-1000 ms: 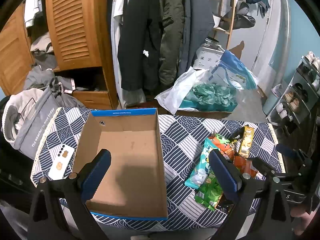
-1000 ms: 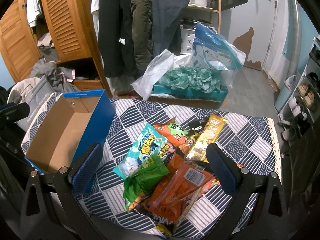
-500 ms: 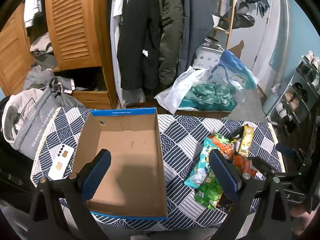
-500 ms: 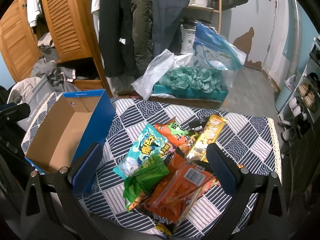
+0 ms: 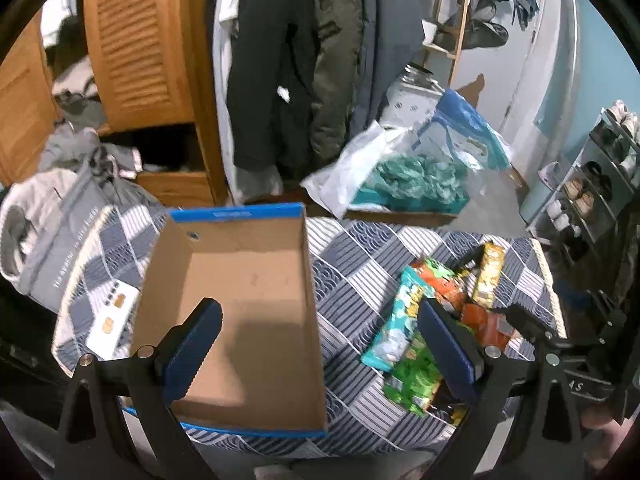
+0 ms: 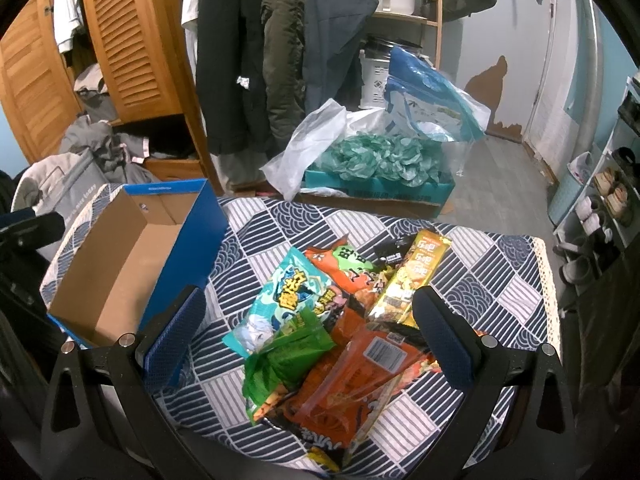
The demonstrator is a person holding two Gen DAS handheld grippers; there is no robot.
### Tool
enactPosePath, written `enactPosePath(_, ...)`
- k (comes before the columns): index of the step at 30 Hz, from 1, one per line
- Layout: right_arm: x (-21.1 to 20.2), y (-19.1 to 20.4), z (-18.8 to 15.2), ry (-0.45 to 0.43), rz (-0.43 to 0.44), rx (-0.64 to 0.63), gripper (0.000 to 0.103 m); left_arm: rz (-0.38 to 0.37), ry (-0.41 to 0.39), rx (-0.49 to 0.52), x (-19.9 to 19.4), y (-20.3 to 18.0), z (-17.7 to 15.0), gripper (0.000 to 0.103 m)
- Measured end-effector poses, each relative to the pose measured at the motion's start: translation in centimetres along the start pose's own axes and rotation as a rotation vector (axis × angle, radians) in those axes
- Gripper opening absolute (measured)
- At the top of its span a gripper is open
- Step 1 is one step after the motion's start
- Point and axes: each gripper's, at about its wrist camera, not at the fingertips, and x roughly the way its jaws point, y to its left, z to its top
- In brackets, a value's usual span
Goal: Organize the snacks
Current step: 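Grasp the orange barcode bag with the right tool while the left tool reaches the green bag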
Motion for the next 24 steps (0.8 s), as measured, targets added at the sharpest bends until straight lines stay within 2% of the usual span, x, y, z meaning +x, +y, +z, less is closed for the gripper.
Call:
enactPosePath(4, 0.4, -0.8, -0.8, 0.003, -0.024, 0.018, 0.101, -0.005, 0.041, 0.004, 1.3, -0.4, -0.4, 0.099)
enactPosePath(10, 0.4, -2.6, -1.3, 0.027, -0.089, 0.048, 0.101, -0.005, 0.063, 0.062, 2.2, -1.9, -1.0, 0.099)
enactPosePath(17, 0.4, -4.0, -2.3, 0.061, -0.120, 0.074, 0.101, -0.027, 0.080, 0.082, 3.4, -3.3, -1.4, 0.099)
enactPosePath(21, 1.0, -4.4, -3.5, 0.101, -0.129, 0.079, 0.101, -0.017, 0.081, 0.097, 4.3, -4.0, -1.6, 0.099)
enactPosePath(24, 2.0, -4.3, -4.5, 0.152, -0.114, 0.086, 0.101, -0.029, 0.114, 0.111, 5.2, -4.5, -2.0, 0.099)
